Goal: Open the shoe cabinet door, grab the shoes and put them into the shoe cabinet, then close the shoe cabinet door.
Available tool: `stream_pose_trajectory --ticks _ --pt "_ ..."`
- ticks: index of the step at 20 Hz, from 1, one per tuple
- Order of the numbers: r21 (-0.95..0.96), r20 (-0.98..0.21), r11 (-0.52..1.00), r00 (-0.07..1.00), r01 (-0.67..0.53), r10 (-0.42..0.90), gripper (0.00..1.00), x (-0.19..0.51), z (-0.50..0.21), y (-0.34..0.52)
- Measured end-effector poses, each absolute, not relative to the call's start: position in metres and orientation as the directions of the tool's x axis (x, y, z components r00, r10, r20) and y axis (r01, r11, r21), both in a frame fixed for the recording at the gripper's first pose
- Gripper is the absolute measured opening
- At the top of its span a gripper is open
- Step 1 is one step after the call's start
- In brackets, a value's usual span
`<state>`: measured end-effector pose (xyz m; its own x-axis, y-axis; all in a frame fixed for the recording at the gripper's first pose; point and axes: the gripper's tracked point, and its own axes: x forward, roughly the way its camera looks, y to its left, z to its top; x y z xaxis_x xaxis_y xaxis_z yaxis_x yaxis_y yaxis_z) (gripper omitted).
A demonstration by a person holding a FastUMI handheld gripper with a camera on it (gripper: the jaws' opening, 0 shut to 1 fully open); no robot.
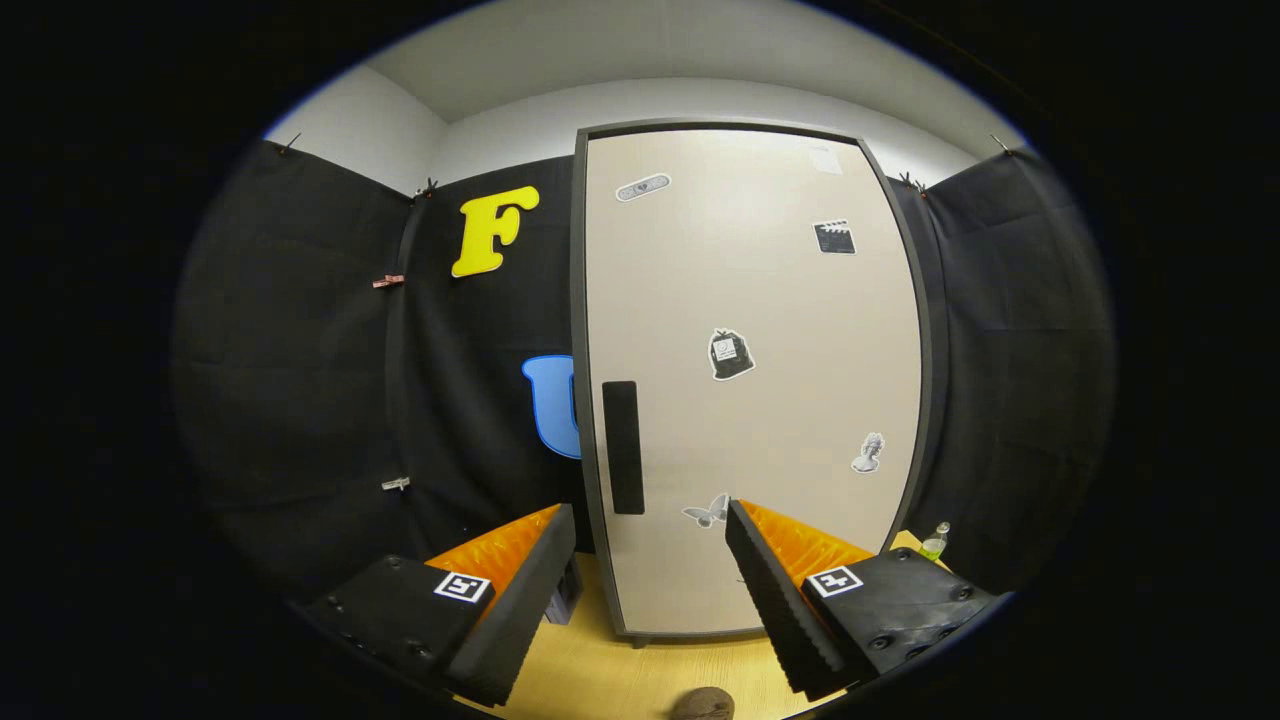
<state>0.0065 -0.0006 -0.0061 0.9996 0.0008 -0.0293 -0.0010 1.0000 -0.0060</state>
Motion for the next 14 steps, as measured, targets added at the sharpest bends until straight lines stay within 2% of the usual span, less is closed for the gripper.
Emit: stream_pose_trajectory --ticks 6,14 --pt "0.004 -0.026 1.000 1.000 0.000 0.000 0.99 0.019 -0.004 0.008" --pt "-0.002 -0.041 1.000 0.999 0.022 -0.022 0.99 0.070 -0.014 0.034"
